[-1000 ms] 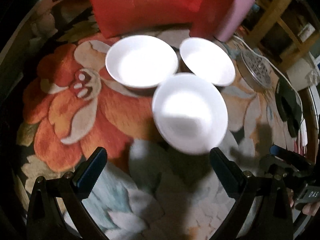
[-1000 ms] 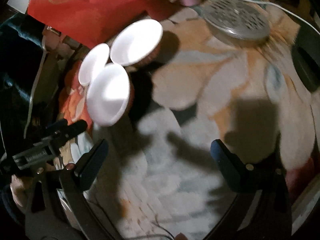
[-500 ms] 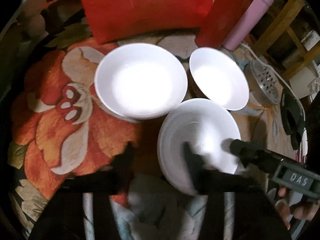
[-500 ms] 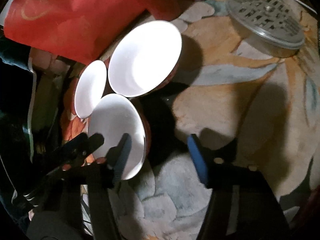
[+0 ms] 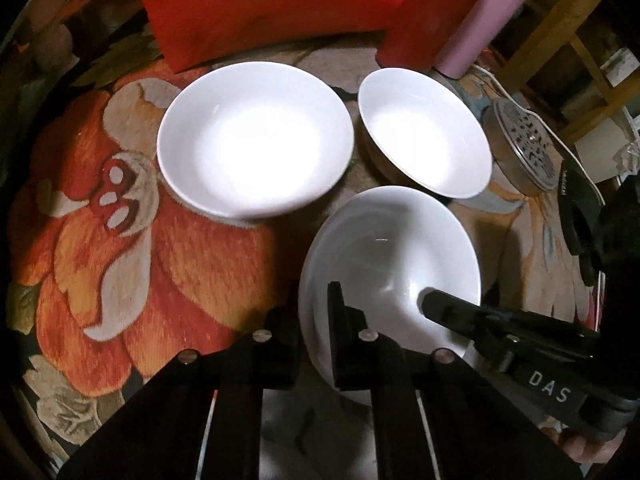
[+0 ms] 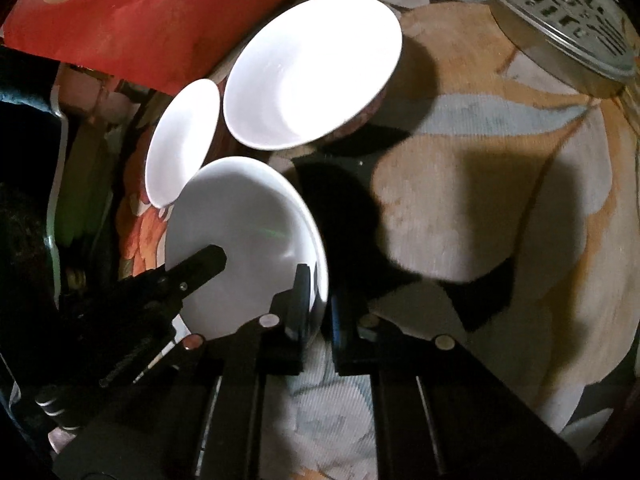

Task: Organize plates and bowls
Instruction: 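Close both grippers on the rim of one white bowl, then lift the white bowl and carry it over the plate stack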

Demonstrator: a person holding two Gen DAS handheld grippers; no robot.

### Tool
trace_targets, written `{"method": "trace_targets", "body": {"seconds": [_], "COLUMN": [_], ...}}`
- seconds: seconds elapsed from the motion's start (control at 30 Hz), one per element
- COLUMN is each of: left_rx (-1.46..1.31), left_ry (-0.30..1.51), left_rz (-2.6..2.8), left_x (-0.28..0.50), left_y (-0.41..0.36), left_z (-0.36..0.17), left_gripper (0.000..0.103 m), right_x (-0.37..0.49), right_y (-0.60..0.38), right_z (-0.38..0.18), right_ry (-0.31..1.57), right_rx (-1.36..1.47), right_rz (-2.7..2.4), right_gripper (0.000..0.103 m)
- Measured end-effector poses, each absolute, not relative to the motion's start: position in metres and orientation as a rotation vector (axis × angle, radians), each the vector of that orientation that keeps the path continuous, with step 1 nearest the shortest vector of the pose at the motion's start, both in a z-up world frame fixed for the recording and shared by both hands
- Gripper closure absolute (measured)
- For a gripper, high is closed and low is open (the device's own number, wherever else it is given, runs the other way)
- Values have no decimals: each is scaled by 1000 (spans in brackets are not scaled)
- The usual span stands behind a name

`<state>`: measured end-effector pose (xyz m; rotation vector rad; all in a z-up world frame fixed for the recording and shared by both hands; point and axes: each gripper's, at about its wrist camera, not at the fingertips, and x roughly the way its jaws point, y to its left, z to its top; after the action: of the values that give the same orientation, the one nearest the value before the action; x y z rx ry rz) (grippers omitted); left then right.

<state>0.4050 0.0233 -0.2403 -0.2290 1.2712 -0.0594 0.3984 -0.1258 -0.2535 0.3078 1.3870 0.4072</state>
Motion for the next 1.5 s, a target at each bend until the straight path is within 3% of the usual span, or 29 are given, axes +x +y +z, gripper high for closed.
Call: {"method": "trace_targets", "body": {"seconds": [1.03, 1.5], "left_rx": [-39, -3], "left_ry": [1236, 1248], "left_rz": [-172, -295], "left_x": [298, 271], "left_y": [-83, -157], "left_z": [-153, -148], "left_gripper": [94, 94], "right_x": [278, 233], "right_y": [-223, -299], "right_z": [-188, -172], "right_ry": [1345, 1334], "right_rx": [395, 478], "right_rz": [372, 270], "right_gripper": [93, 93]}}
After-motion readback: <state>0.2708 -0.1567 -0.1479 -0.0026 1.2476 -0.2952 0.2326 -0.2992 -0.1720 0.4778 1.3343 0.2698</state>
